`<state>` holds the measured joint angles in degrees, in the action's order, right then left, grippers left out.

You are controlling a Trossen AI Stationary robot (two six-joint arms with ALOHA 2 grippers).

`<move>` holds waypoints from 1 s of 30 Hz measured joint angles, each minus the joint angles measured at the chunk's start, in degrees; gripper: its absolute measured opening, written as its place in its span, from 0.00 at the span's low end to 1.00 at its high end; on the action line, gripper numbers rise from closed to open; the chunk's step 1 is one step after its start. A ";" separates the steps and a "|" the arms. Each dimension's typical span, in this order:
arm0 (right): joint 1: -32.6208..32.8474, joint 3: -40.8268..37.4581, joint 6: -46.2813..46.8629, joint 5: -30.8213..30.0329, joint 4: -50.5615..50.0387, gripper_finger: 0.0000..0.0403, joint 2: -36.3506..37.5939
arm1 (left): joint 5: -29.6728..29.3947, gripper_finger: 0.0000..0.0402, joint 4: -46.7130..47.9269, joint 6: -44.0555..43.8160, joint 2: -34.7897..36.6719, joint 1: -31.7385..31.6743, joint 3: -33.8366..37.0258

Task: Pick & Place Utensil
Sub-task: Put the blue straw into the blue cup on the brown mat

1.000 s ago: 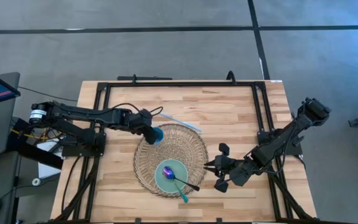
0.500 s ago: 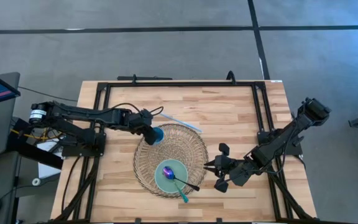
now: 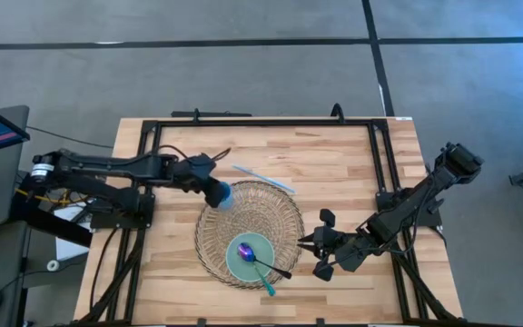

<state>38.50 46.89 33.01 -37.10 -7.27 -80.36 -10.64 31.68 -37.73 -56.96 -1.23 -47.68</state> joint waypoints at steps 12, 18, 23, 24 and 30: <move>-0.02 -0.02 0.00 0.00 -0.02 0.13 0.00 | -0.48 0.26 -0.09 0.00 4.07 0.00 0.00; -0.07 -0.02 0.00 -0.26 -0.04 0.13 0.00 | -0.46 0.26 -0.23 0.00 3.88 0.00 0.00; -2.34 -0.02 -0.15 -0.42 0.41 0.13 0.00 | -0.46 0.26 -1.29 1.56 3.88 0.00 0.00; -3.19 -0.02 -0.13 -0.42 0.42 0.13 0.00 | -0.46 0.26 -1.43 1.99 3.88 0.00 0.00; -9.76 -0.02 -1.28 0.05 -0.93 0.13 0.00 | -0.44 0.26 -1.77 3.41 3.88 0.02 0.00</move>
<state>28.74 46.87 31.74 -37.05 -8.20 -80.36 -11.07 29.91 -34.33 -53.08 -1.21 -47.68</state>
